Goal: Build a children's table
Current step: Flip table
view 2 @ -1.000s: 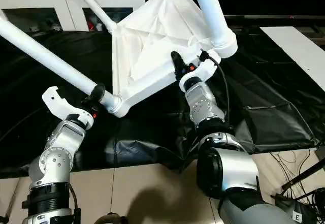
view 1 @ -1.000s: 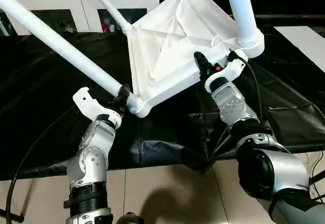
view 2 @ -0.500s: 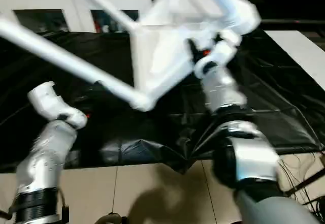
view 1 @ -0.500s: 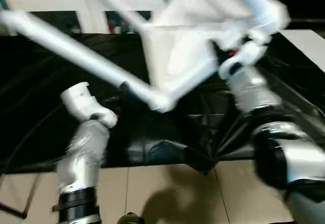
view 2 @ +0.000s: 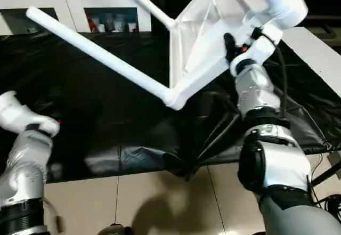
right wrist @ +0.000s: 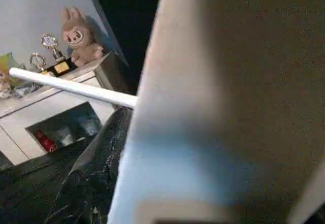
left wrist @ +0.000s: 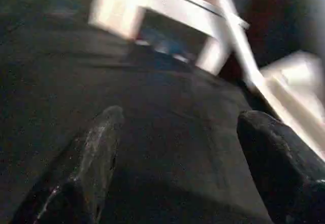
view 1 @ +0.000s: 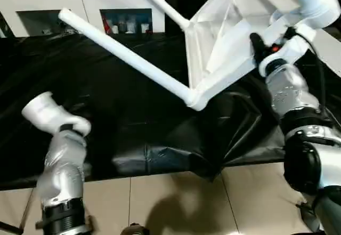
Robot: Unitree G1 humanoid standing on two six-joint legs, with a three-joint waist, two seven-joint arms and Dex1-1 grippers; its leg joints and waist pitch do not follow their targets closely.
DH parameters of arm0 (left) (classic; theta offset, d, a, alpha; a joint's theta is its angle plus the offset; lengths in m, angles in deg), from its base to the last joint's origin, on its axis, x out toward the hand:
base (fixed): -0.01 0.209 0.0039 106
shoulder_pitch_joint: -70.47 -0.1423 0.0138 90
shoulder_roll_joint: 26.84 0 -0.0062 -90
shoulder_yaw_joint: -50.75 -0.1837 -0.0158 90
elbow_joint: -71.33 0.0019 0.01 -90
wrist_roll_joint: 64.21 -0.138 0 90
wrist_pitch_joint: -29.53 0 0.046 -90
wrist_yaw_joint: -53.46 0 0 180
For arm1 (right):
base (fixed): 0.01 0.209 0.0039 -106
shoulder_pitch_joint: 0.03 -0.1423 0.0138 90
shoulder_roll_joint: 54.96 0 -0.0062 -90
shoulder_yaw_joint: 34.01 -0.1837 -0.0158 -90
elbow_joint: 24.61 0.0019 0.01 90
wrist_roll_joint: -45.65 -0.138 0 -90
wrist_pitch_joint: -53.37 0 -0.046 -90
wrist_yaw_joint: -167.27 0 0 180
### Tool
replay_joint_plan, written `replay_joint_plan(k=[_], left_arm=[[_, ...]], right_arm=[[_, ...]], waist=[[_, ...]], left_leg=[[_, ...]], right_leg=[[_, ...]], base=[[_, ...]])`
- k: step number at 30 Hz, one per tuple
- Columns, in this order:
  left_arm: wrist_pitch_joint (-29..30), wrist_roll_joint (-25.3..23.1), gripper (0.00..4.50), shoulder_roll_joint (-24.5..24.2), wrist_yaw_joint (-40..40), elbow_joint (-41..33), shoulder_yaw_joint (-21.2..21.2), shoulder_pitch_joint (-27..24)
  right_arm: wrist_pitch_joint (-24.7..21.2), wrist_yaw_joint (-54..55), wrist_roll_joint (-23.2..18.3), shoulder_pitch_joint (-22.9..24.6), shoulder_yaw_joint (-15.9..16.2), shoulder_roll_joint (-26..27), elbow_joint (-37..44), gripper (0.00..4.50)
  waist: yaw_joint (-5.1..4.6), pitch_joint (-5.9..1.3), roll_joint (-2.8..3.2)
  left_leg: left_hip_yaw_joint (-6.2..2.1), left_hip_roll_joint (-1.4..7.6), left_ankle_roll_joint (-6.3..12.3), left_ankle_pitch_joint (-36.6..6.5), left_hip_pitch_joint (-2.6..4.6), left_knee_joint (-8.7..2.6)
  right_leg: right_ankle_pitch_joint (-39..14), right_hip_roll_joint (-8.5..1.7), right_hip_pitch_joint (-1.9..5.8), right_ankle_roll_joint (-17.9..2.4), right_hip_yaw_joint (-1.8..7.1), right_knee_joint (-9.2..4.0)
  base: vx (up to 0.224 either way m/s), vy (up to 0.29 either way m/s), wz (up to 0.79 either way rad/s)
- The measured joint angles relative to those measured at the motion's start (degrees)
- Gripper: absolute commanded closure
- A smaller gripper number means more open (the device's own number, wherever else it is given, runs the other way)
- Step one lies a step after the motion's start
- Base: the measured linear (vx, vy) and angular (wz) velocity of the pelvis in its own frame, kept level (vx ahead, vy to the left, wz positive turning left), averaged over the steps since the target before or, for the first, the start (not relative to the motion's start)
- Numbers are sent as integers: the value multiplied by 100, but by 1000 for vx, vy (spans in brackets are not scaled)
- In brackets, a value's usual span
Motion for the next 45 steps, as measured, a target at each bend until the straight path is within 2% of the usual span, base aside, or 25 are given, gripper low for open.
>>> replay_joint_plan(k=[3, 8, 10, 13, 17, 20, 26, 31, 41, 42, 45], left_arm=[[-283, -452, 53, -280, 38, -158, -329, 89], [-509, -924, 53, -650, 26, -634, -411, 586], [-487, -967, 53, -719, 83, -856, -426, 754], [-172, -724, 53, -781, 546, -1100, -680, 865], [467, -292, 53, -908, 1414, -1303, -1427, 767], [786, -157, 53, -1054, 1944, -1430, -1871, 595], [1178, 14, 53, -1116, 2504, -1549, -2324, 443], [1536, 499, 53, -1254, 3030, -1858, -2530, 414], [1711, 439, 53, -1279, 2963, -1874, -2484, 417], [1744, 440, 53, -1280, 2943, -1874, -2465, 421], [1777, 429, 53, -1272, 2846, -1853, -2411, 444]], right_arm=[[-11, -7, 332, -165, 275, -51, 1, 239], [-5, 1, 715, -332, 617, -56, 7, 241], [-2, 10, 819, -345, 686, -44, 32, 241], [1, 28, 910, -345, 773, -19, 87, 242], [7, 49, 1059, -361, 910, 51, 148, 243], [-2, 30, 1130, -379, 970, 80, 161, 245], [-96, -20, 1271, -405, 1087, 80, 213, 246], [-228, -144, 1356, -430, 1172, 80, 290, 247], [-600, -396, 1372, -511, 1242, 91, 399, 248], [-639, -431, 1370, -511, 1241, 90, 422, 181], [-908, -621, 1409, -399, 1320, 110, 352, 175]], waist=[[-14, 0, 0], [7, -2, -14], [12, -3, -15], [22, -7, -22], [12, -6, -27], [2, -6, -27], [-1, -6, -27], [-12, -6, -27], [-121, -8, -31], [-129, -10, -33], [-141, -16, -55]], left_leg=[[-1, 1, -1, 0, 2, 0], [-2, 5, -2, 1, 3, 3], [-1, 4, -2, 1, 4, 10], [3, 3, -2, 1, 3, 19], [4, 3, -2, 1, 4, 25], [2, 7, -3, 1, 6, 22], [2, 7, -4, 2, 8, 24], [2, 7, -5, 2, 15, 23], [4, 7, -5, 2, 27, 21], [4, 7, -6, 2, 29, 21], [6, 8, -6, 2, 34, 16]], right_leg=[[0, 0, 2, -1, -3, 3], [1, -1, 7, -3, -9, 9], [1, -3, 12, -3, -8, 10], [1, -7, 12, -3, -6, 16], [0, -7, 5, -5, -2, 32], [0, -3, 2, -6, -4, 37], [1, -3, 5, -7, -3, 38], [1, -2, 9, -7, -2, 39], [1, 0, 18, -7, 5, 39], [1, 1, 19, -7, 7, 39], [0, 6, 18, -8, 13, 38]], base=[[0, 0, 0], [0, 0, 0], [0, 0, 0], [0, 0, 0], [0, 0, 0], [0, 0, 0], [0, 0, 0], [0, 0, 0], [0, 0, 0], [0, 0, 0], [0, 0, 0]])
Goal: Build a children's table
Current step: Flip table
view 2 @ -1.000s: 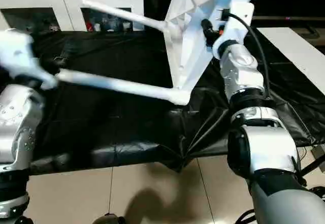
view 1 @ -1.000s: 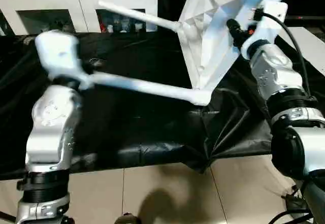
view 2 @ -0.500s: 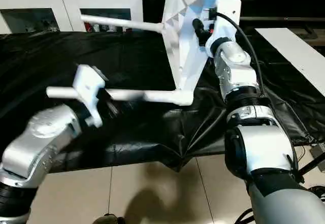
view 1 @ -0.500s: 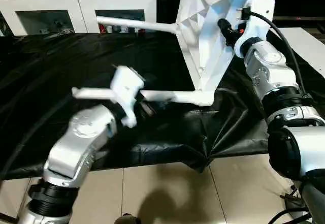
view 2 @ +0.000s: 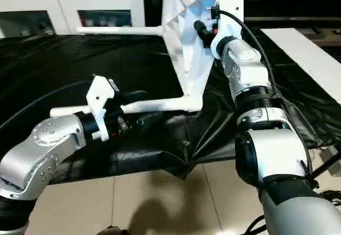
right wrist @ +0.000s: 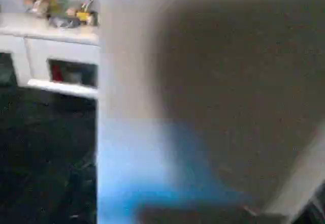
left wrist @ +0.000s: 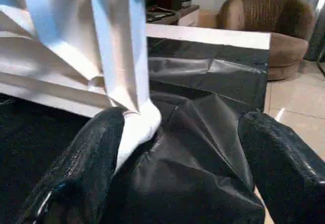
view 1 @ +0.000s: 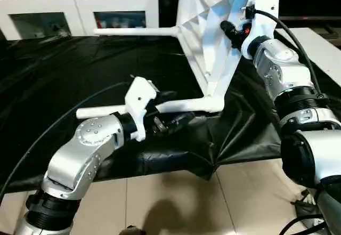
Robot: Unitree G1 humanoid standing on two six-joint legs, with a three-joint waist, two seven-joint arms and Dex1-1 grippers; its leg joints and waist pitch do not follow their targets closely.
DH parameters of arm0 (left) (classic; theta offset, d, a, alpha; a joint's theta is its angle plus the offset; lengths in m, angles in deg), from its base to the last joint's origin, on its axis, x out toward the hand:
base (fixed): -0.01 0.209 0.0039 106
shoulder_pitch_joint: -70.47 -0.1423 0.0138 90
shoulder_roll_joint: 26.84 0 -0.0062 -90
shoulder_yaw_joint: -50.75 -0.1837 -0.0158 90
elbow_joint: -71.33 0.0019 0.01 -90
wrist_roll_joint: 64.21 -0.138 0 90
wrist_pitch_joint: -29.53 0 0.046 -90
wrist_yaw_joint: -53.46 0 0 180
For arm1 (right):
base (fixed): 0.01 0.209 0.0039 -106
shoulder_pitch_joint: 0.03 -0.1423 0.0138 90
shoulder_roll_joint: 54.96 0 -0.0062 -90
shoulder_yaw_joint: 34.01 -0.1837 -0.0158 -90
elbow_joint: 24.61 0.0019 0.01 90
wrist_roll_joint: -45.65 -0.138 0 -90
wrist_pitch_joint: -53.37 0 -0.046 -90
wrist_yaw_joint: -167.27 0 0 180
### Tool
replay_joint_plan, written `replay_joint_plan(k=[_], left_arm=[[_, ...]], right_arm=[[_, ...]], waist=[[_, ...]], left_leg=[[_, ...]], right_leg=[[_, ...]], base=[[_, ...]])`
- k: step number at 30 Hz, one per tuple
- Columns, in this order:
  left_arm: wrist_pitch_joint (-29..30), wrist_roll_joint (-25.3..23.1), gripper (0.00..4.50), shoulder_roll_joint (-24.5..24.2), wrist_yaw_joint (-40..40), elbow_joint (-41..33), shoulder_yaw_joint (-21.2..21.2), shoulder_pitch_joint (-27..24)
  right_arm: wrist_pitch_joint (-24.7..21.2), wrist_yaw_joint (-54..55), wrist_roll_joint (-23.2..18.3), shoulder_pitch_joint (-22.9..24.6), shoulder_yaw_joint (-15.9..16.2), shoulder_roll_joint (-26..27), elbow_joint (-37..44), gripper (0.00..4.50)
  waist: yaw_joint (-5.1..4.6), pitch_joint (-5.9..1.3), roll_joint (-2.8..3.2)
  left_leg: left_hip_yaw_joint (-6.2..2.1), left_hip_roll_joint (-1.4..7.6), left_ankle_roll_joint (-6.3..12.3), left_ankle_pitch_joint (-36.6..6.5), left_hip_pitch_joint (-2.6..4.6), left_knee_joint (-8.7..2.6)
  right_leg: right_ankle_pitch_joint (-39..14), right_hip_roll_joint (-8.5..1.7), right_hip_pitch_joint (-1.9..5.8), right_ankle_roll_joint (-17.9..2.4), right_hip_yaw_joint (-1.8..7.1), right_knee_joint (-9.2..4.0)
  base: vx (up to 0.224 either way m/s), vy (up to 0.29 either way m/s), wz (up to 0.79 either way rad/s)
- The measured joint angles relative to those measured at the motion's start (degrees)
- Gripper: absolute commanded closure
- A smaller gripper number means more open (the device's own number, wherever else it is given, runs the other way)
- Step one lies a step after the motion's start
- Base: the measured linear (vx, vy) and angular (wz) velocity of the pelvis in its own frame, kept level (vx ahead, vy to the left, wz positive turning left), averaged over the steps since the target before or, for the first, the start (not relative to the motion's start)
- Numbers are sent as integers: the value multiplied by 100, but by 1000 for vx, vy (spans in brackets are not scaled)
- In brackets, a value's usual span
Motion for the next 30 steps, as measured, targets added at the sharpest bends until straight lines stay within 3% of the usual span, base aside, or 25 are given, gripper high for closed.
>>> replay_joint_plan(k=[3, 6, 13, 19, 30], left_arm=[[-11, -73, 53, 2, -64, 64, 10, 5], [-17, -153, 53, 22, -87, 137, 13, 5], [-17, -205, 53, 107, -251, 156, 33, 11], [-26, -257, 53, 201, -371, 144, 38, -7], [-200, -413, 53, 227, -517, -37, 75, -220]], right_arm=[[-117, -88, 78, 320, 99, 96, -188, 139], [-115, -120, 90, 310, 101, 82, -185, 124], [78, -145, 97, 655, 127, 199, 265, 60], [787, -60, 77, 1118, 31, 503, 266, 60], [1531, 93, 58, 1147, -144, 702, -330, 60]], waist=[[9, 13, 7], [9, 21, 3], [17, 31, -26], [18, 33, -31], [20, 33, -35]], left_leg=[[18, 0, -1, 1, -12, 0], [28, 1, 0, 1, -14, 2], [50, 7, 1, 1, -11, 2], [61, 7, 2, 1, -6, 4], [66, 7, 3, 1, 1, 3]], right_leg=[[2, -3, -17, -1, 11, 4], [3, -2, -24, 0, 22, 3], [0, 0, -28, -3, 38, -1], [0, 0, -31, -3, 51, 2], [0, 3, -30, -2, 62, 3]], base=[[0, 0, 0], [0, 0, 0], [0, 0, 0], [0, 0, 0], [0, 0, 0]])
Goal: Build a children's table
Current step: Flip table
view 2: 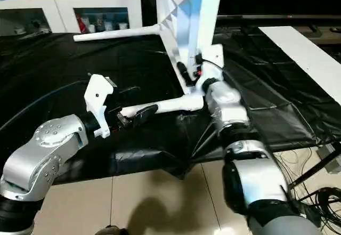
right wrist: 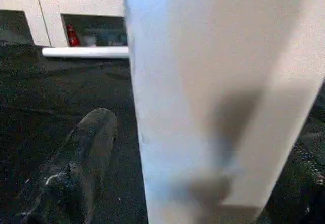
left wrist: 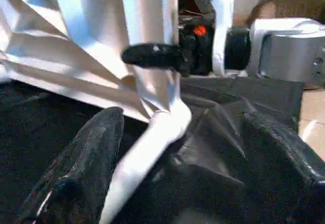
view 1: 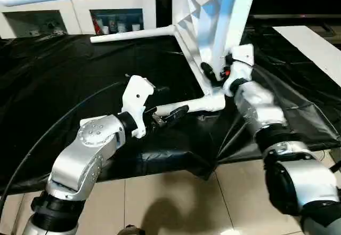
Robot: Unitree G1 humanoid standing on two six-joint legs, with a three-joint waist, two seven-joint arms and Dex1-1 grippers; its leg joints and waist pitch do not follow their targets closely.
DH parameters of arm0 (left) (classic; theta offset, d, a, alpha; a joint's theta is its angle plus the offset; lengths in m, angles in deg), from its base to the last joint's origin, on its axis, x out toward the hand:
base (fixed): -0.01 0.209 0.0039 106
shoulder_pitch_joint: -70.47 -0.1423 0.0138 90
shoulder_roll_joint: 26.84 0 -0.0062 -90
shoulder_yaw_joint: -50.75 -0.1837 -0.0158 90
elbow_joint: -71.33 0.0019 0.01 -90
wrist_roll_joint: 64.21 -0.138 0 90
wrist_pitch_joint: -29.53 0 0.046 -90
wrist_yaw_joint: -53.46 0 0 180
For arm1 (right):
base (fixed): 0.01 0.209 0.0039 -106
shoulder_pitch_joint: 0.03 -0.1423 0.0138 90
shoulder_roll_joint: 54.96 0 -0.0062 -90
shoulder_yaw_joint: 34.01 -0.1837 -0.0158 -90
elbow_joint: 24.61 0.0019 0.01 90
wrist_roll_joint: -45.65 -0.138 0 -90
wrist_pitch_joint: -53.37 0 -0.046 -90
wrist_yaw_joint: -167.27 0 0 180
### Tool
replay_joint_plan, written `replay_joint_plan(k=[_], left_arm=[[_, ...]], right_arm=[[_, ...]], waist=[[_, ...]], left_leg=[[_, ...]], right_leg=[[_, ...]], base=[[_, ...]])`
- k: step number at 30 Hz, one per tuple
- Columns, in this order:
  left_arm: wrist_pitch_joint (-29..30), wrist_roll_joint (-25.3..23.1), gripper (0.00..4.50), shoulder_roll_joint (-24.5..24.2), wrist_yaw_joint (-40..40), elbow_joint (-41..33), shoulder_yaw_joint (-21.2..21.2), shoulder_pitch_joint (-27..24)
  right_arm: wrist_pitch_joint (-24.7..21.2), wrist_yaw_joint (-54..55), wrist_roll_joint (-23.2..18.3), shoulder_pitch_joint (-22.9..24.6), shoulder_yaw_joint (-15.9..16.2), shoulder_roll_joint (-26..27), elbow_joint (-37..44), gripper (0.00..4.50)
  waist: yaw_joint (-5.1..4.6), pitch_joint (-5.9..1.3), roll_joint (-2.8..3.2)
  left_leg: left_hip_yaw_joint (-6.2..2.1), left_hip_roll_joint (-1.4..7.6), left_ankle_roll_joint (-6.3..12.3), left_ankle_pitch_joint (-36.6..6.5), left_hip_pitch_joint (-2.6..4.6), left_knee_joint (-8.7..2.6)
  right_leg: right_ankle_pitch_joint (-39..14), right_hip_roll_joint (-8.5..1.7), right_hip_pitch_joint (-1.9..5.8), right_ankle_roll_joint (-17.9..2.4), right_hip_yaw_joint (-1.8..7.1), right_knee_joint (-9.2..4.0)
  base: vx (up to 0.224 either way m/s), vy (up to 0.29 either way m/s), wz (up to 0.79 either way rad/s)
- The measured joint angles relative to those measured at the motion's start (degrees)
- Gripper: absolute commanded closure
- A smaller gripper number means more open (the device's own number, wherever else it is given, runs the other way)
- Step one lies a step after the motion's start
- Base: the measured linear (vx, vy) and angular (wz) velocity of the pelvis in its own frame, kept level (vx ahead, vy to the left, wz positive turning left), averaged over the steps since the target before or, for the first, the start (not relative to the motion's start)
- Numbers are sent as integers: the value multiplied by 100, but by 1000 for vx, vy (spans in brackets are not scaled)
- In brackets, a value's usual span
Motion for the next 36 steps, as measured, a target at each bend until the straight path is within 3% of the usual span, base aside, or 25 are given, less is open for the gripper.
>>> replay_joint_plan(k=[3, 6, 8, 10, 19, 24, 30, 36], left_arm=[[0, -44, 53, -24, -52, -17, -1, -99], [-4, -84, 53, -13, -113, -134, 11, -107], [-6, -85, 53, -5, -133, -190, 26, -108], [-7, -88, 53, -6, -164, -238, 30, -118], [-6, -153, 53, -19, -201, -356, 30, -271], [57, -198, 8, -142, -232, -464, 62, -281], [-464, -813, 0, -301, -517, -412, 160, -167], [-1441, -1647, 0, -634, -957, -333, 363, 554]], right_arm=[[29, 42, 17, -1, -37, 4, -162, 94], [88, 76, 27, -17, -56, 0, -288, 99], [154, 84, 81, -44, -52, 1, -372, 137], [222, 117, 121, -91, -51, -4, -482, 138], [388, 203, 277, -203, -40, -37, -673, 219], [462, 299, 355, -207, 3, -66, -759, 248], [532, 329, 472, -209, 55, -143, -804, 252], [536, 250, 522, -269, 78, -380, -940, 252]], waist=[[3, 7, -11], [7, 24, -48], [6, 35, -77], [4, 37, -90], [7, 47, -123], [4, 52, -147], [11, 54, -151], [59, 58, -154]], left_leg=[[0, 0, 0, 0, 0, 0], [1, 1, 0, 0, 1, 0], [1, 1, 1, 0, 1, 1], [2, 1, 1, 1, 1, 3], [4, 2, 4, 2, 1, 4], [5, 3, 4, 2, 1, 5], [5, 3, 8, 4, 0, 6], [9, 0, 40, 26, -16, 11]], right_leg=[[0, 0, 0, 0, 0, 1], [0, 0, 0, 0, 0, 3], [0, 0, 0, 0, 0, 3], [0, 0, 0, 0, 2, 3], [0, 2, 0, 0, 4, 3], [0, 2, 0, 0, 5, 4], [2, 2, 0, 3, 6, 4], [6, -1, -11, 9, 8, 5]], base=[[0, 0, 0], [0, 0, 0], [0, 0, 0], [0, 0, 0], [0, 0, 0], [0, 0, 0], [0, 0, 0], [0, 0, 0]])
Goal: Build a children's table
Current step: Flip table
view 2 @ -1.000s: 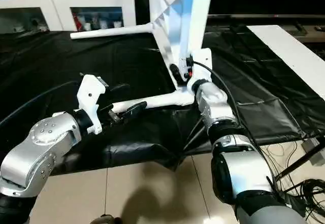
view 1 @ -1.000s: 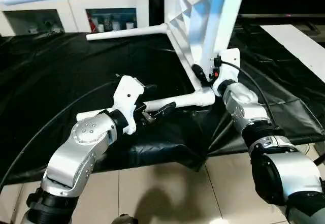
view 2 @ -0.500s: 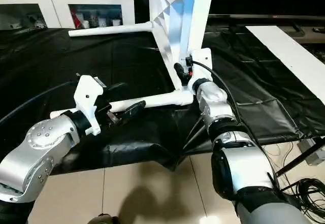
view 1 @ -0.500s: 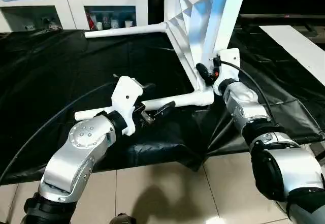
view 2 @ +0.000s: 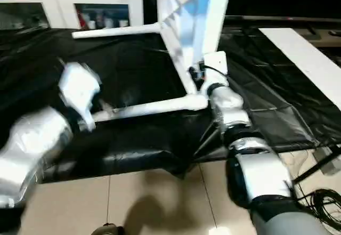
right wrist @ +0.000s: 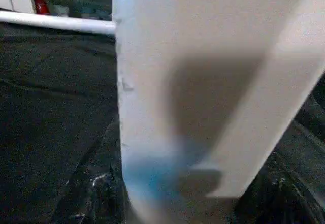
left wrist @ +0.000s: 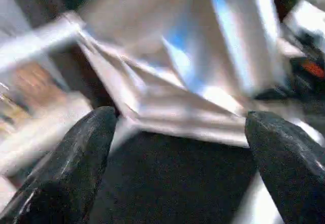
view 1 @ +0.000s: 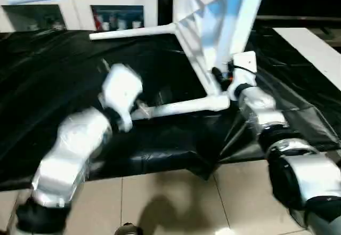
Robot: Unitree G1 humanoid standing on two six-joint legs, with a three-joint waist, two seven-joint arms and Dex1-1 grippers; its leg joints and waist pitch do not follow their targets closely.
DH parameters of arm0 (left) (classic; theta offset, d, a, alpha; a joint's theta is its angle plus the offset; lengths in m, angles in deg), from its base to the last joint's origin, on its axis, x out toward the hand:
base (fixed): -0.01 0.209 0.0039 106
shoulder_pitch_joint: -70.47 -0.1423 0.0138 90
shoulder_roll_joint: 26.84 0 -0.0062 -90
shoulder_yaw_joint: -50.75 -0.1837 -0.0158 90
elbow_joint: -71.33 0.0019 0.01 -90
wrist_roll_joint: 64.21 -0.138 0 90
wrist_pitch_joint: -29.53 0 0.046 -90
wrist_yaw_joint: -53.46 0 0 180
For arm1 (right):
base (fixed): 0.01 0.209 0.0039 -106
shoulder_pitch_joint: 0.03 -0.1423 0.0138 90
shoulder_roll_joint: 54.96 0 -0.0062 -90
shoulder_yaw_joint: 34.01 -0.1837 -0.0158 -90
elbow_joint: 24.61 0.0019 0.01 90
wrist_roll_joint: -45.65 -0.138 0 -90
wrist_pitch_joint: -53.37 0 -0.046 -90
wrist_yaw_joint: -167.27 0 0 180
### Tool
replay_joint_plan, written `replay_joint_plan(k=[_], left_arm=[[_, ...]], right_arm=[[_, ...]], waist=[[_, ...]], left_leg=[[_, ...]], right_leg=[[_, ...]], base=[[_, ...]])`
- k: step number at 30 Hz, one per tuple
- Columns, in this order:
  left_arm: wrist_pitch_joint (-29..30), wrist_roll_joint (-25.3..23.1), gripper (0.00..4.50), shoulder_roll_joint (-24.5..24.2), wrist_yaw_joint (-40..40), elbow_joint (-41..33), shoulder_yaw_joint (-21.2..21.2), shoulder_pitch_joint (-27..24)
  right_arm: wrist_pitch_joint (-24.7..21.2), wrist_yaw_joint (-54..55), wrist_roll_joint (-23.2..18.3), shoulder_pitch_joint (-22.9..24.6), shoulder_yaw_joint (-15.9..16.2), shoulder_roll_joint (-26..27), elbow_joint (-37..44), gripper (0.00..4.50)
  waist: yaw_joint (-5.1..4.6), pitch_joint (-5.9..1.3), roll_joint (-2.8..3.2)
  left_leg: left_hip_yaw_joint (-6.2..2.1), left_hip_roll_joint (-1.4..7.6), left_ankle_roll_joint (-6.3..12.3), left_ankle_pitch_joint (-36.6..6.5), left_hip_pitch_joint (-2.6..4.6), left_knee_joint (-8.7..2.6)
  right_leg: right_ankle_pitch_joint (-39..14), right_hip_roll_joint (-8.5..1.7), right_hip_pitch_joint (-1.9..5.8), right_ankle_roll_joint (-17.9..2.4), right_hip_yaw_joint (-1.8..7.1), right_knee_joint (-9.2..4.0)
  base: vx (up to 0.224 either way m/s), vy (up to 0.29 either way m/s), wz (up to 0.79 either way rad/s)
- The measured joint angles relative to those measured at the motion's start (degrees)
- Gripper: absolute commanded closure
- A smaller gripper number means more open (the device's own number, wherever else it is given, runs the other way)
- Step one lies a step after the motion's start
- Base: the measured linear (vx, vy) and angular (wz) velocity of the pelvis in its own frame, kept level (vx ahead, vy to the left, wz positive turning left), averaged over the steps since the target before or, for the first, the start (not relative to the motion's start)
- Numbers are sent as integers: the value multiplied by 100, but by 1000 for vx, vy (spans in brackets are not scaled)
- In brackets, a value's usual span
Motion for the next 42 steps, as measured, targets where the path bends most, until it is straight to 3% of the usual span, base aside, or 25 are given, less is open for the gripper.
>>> replay_joint_plan(k=[5, 8, 13, 20, 28, 42], left_arm=[[-832, -1191, 0, -665, -608, 4, 31, 636], [-976, -1802, 0, -898, -996, 110, 26, 794], [-957, -2259, 0, -1098, -1287, 464, 91, 868], [-891, -2369, 0, -1233, -1285, 1182, 252, 1064], [-944, -2307, 78, -1072, -1363, 1242, 445, 1088], [-829, -1736, 192, -274, -1391, 888, 706, 876]], right_arm=[[1, -81, 39, -36, 19, -144, 0, 252], [15, -98, 51, -44, 37, -161, 0, 252], [35, -55, 62, -44, 78, -197, 0, 252], [186, -53, 175, -143, 125, -224, 3, 252], [202, -213, 252, -422, 270, -522, 11, 252], [61, -934, 1130, -1964, 976, -1608, 10, 252]], waist=[[21, 0, 7], [22, 5, 14], [53, 10, 26], [74, 26, 58], [111, 32, 68], [240, 31, 67]], left_leg=[[5, -2, 27, 16, -64, 10], [6, -1, 27, 15, -71, 12], [9, -1, 22, 13, -72, 19], [13, -2, 20, 13, -73, 40], [12, -2, 20, 13, -82, 62], [11, 1, 24, 11, -86, 75]], right_leg=[[10, 0, -66, 6, 8, 10], [10, 0, -78, 6, 9, 16], [9, 0, -89, 4, 16, 35], [4, -1, -108, -3, 29, 84], [4, -4, -110, -3, 28, 95], [4, -4, -109, -3, 28, 95]], base=[[0, 0, 0], [0, 0, 0], [0, 0, 0], [0, 0, 0], [0, 0, 0], [0, 0, 0]])
